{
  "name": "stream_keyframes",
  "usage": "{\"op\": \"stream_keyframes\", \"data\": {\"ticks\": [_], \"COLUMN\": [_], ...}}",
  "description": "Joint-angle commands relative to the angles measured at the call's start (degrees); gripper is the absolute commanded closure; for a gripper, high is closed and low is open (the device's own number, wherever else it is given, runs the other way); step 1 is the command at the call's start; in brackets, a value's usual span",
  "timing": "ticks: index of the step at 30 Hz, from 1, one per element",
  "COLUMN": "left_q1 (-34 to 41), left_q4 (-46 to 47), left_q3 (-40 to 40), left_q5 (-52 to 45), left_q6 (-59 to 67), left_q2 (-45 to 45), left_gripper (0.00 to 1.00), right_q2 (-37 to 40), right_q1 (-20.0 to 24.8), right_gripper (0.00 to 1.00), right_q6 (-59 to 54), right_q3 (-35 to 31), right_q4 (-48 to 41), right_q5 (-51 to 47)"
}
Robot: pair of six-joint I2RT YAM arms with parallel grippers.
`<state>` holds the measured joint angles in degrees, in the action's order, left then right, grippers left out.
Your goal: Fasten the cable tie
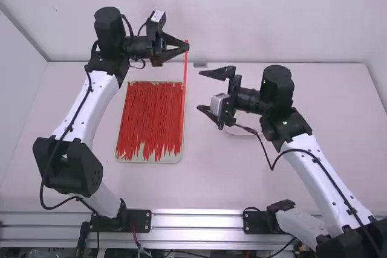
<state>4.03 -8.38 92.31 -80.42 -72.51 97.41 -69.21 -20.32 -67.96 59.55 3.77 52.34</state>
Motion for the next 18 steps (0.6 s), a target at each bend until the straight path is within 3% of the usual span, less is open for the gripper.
{"op": "stream_keyframes", "data": {"ticks": [1, 9, 13, 15, 18], "left_q1": [-0.2, -0.7, -0.4, -0.2, -0.6], "left_q4": [0.2, 5.2, 5.0, 4.9, 5.0], "left_q3": [1.4, 1.4, 1.4, 1.4, 1.4], "left_q5": [-2.4, 3.5, 5.4, 6.9, 7.9], "left_q6": [-2.7, -2.7, -2.8, -2.8, -2.7], "left_q2": [0.0, 0.0, 0.0, 0.0, 0.0], "left_gripper": [0.98, 0.98, 0.98, 0.98, 0.98], "right_q2": [0.0, 1.4, 2.1, 2.1, 2.1], "right_q1": [-1.2, -2.3, -1.0, -0.3, 0.6], "right_gripper": [0.02, 0.01, 0.16, 0.32, 0.4], "right_q6": [-8.4, -10.7, -10.2, -10.3, -10.3], "right_q3": [-0.4, -0.4, -0.4, -0.4, -0.4], "right_q4": [0.5, 3.0, 3.8, 3.8, 3.7], "right_q5": [0.8, 13.9, 20.3, 24.5, 26.8]}}
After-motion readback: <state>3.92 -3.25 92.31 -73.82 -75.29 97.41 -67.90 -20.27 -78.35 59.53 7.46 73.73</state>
